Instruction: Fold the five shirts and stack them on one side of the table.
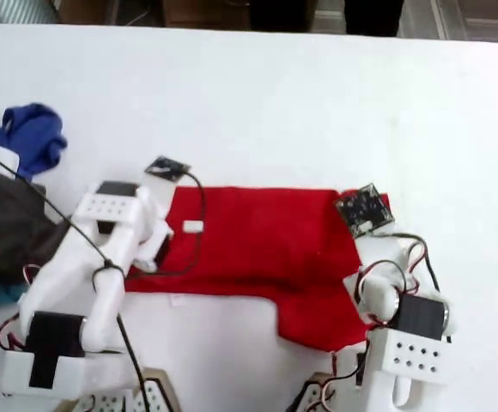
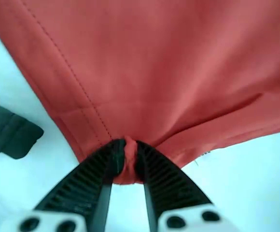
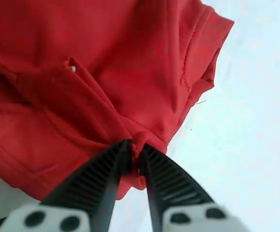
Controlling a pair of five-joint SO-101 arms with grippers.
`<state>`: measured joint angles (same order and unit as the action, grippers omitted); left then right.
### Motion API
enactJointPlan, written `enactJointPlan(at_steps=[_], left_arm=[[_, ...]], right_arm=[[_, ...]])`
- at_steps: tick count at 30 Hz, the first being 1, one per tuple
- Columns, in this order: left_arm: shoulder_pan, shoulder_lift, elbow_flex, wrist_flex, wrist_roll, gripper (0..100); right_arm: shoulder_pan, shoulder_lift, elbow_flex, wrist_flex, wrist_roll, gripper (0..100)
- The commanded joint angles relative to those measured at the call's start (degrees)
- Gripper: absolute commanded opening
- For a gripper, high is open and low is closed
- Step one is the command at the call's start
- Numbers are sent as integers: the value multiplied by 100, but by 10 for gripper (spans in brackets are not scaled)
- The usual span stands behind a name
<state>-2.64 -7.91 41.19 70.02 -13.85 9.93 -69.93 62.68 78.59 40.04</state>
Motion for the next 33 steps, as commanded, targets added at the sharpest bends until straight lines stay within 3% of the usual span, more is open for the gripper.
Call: enactJointPlan(at_steps=[1, 5, 16, 23, 33], left_arm=[[-53, -281, -57, 220, -62, 25], [-62, -281, -180, 325, -273, 25], [-62, -237, -57, 149, -299, 30], [-70, -273, -136, 290, -299, 232], [-202, -237, -2457, 1618, -290, 271]], right_arm=[[347, -110, -53, 145, 308, 22], [453, -110, -35, 189, 422, 22], [-180, -110, 220, 207, 580, 41], [-180, -110, 88, 224, 536, 242], [-180, -57, -2022, 251, 466, 214]])
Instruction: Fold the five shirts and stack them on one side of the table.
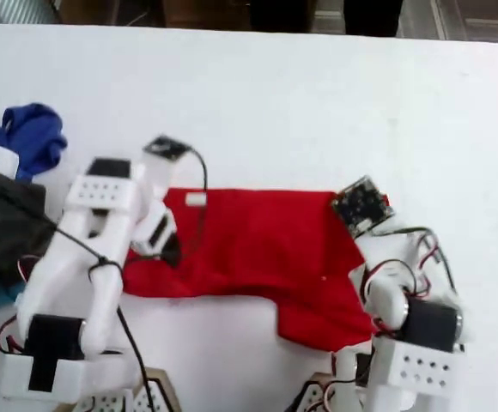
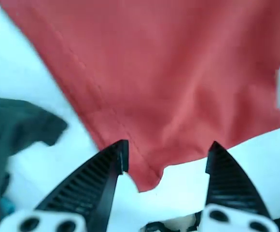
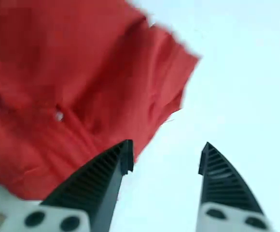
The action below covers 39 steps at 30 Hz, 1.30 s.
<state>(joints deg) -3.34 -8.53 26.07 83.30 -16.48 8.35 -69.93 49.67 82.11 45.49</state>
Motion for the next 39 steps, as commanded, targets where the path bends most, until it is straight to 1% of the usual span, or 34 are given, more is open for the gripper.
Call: enactJointPlan(at_steps=[1, 2, 3, 4, 5, 6, 7, 8, 10, 13, 17, 21, 23, 27, 33, 36, 39], left_arm=[[-202, -176, -1182, 308, -18, 271], [-255, -167, -1402, 316, 9, 267], [-273, -158, -1543, 281, 18, 243], [-264, -149, -1604, 149, 44, 190], [-237, -141, -1613, -26, 167, 107], [-211, -53, -1613, -211, 352, 15], [-185, 105, -1640, -316, 484, 21], [-123, 308, -1666, -431, 554, 50], [53, 862, -1780, -668, 607, 21], [229, 1934, -2237, -949, 985, 24], [325, 3358, -3556, -853, 1152, 25], [290, 4571, -4936, -281, 1152, 25], [229, 5099, -5552, 62, 1152, 26], [-26, 5978, -6686, 651, 1152, 26], [-396, 6971, -8154, 1301, 1116, 26], [-527, 7385, -8769, 1565, 1116, 26], [-571, 7666, -9314, 1793, 1108, 26]], right_arm=[[-22, -48, -800, -259, -229, 203], [-13, -48, -791, -479, -413, 176], [-13, -31, -756, -699, -598, 128], [-13, 31, -668, -945, -800, 61], [-40, 145, -545, -1270, -1020, 1], [-48, 330, -440, -1578, -1222, 26], [-48, 576, -352, -1886, -1389, 27], [-57, 875, -299, -2211, -1530, 17], [-57, 1666, -308, -2809, -1714, 22], [-233, 3073, -413, -3530, -1758, 21], [-470, 4690, -1152, -3468, -1758, 21], [-532, 5692, -1969, -3143, -2004, 21], [-488, 6114, -2259, -3125, -1996, 21], [-163, 6870, -2558, -3160, -1996, 21], [497, 7978, -3077, -3160, -1978, 21], [804, 8426, -3429, -3160, -1688, 21], [1015, 8690, -3710, -3125, -1556, 21]])
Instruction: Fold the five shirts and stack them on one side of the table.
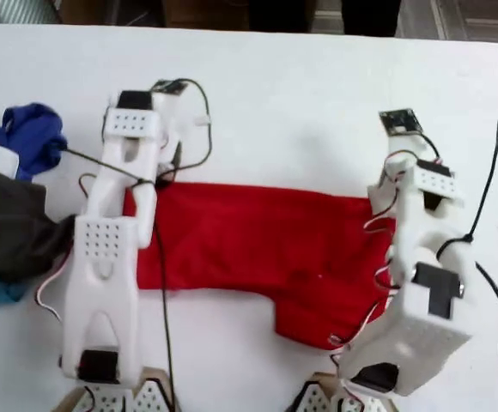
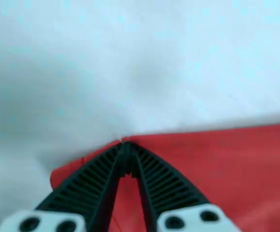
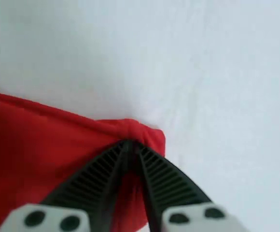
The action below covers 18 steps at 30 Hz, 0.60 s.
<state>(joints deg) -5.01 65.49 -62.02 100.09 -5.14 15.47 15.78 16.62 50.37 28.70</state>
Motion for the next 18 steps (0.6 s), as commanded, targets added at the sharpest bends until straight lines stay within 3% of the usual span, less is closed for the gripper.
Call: enactJointPlan(at_steps=[1, 12, 18], left_arm=[[-404, 334, -655, 158, -26, 26], [26, 378, -1358, 229, -26, 26], [53, -519, -901, 237, -18, 26]], right_arm=[[347, 154, -475, 48, 132, 21], [338, -488, -1635, 1033, 88, 21], [-40, -1174, -1670, 1842, 79, 21]])
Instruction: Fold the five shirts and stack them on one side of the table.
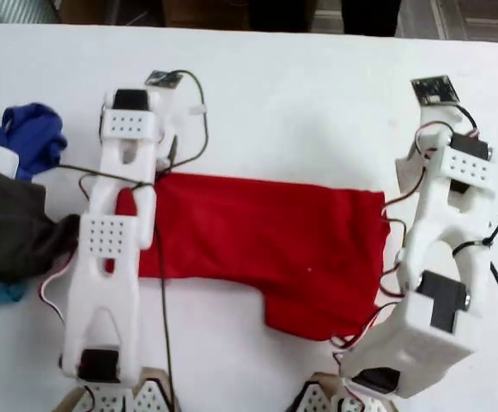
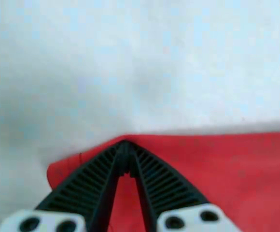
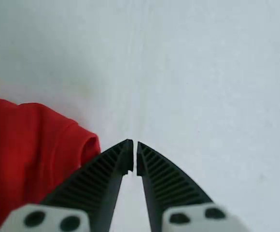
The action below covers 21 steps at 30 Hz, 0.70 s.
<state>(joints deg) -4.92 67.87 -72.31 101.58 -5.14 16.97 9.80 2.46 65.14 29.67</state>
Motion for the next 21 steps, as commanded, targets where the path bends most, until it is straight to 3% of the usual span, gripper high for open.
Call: enactJointPlan(at_steps=[1, 6, 12, 17, 21], left_arm=[[35, -1011, 303, 88, -18, 26], [53, -2637, 1736, 79, -70, 26], [176, -4352, 4180, -53, -325, 26], [18, -5029, 6545, -1134, -492, 26], [-105, -5178, 8040, -2215, -598, 26]], right_arm=[[-259, -673, -255, 541, -18, 21], [-629, -1552, 176, 901, 0, 21], [-1253, -3257, 2769, 101, 246, 21], [-1859, -4338, 4923, -769, 589, 21], [-2264, -4725, 5767, -901, 1187, 21]])
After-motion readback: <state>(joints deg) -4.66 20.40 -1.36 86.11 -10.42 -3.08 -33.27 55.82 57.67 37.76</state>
